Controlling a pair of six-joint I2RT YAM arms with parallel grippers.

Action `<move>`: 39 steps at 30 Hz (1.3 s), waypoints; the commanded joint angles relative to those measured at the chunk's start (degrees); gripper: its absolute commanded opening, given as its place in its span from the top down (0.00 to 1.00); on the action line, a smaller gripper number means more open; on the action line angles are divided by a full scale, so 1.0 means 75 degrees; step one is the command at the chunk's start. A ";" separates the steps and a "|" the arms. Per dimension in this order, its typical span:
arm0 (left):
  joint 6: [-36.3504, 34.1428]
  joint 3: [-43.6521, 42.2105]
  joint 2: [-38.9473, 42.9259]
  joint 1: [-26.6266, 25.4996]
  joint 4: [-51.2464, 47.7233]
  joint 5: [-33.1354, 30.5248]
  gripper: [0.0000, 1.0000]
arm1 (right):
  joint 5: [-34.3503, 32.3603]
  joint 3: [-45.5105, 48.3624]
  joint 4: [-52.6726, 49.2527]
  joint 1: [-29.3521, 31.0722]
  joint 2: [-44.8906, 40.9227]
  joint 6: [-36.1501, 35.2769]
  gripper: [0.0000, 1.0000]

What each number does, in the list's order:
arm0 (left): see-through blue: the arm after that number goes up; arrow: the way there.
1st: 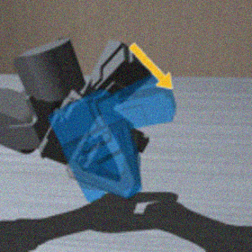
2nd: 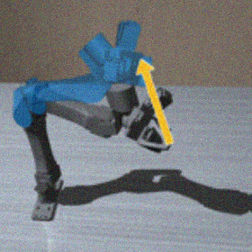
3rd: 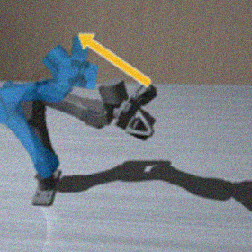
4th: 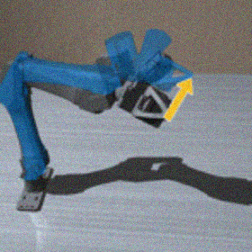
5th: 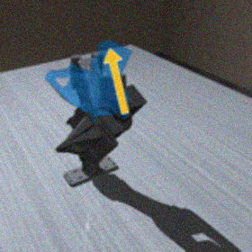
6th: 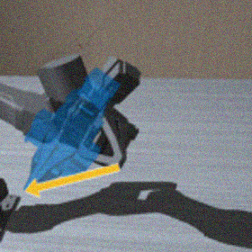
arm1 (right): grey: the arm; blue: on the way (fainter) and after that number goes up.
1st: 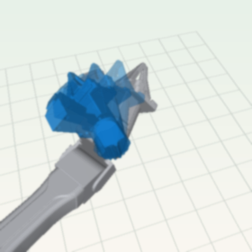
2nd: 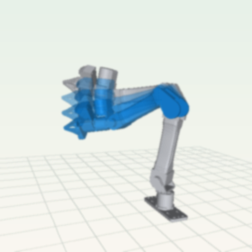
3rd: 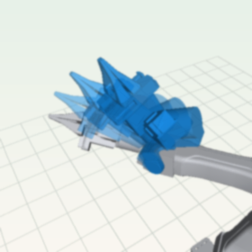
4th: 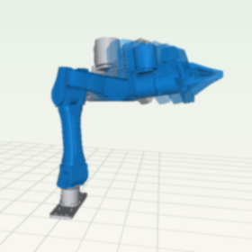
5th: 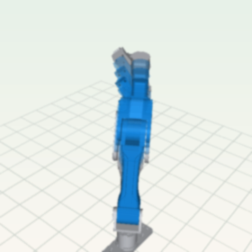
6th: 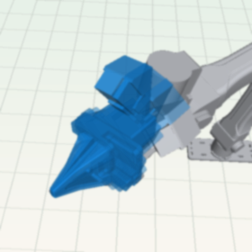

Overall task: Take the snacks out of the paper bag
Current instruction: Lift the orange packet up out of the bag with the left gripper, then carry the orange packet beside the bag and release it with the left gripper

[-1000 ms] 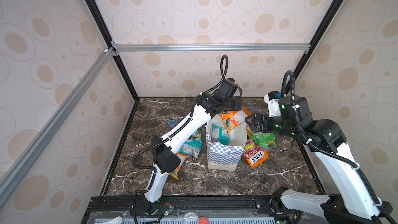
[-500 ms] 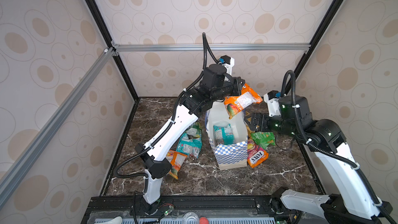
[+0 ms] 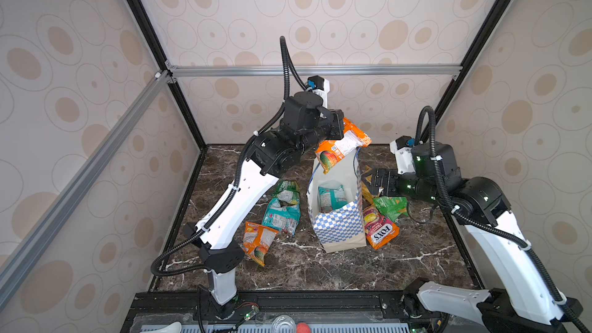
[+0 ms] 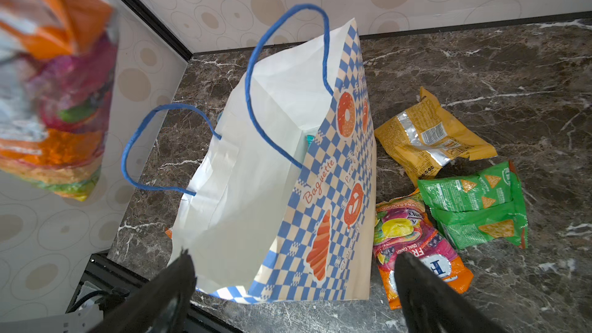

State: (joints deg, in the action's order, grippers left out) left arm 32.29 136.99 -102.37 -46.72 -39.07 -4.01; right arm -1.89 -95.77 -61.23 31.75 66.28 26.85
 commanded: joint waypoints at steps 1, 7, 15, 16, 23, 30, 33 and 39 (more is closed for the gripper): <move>-0.0436 -0.0482 0.1077 -0.0007 0.0568 -0.0022 1.00 | -0.0029 0.0071 0.0078 -0.0061 -0.0060 0.0139 0.00; -0.0322 -0.3929 0.3677 -0.0008 0.1748 -0.1634 1.00 | -0.0015 0.0234 0.0125 -0.0059 -0.0083 0.0189 0.00; 0.2253 -0.8889 0.7181 0.0007 0.2969 -0.4108 1.00 | 0.0130 0.0218 0.0133 -0.0078 0.0022 0.0090 0.00; 0.2669 -0.9335 0.7461 0.0007 0.2984 -0.4199 1.00 | 0.0166 0.0208 0.0126 -0.0084 0.0048 0.0066 0.00; 0.5859 -1.1538 0.7753 0.0008 0.2272 -0.3540 1.00 | 0.0358 0.0165 0.0125 -0.0100 0.0201 0.0089 0.00; 0.7660 -1.3888 0.7086 -0.0005 0.4769 -0.1996 1.00 | 0.0242 0.0319 0.0100 -0.0106 -0.0020 0.0206 0.00; 0.7739 -1.4302 0.6360 -0.0029 0.5857 -0.1718 1.00 | 0.0116 0.0404 0.0084 -0.0104 -0.0156 0.0257 0.00; 0.7251 -1.4055 0.4575 -0.0062 0.6863 -0.0913 1.00 | -0.0163 0.0405 0.0018 -0.0111 -0.0328 0.0250 0.00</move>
State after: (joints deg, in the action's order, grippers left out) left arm 85.56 28.84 -65.17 -46.85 2.83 -14.31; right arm -1.28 -93.01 -60.42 31.38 65.08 28.18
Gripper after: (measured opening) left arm 0.047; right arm 0.997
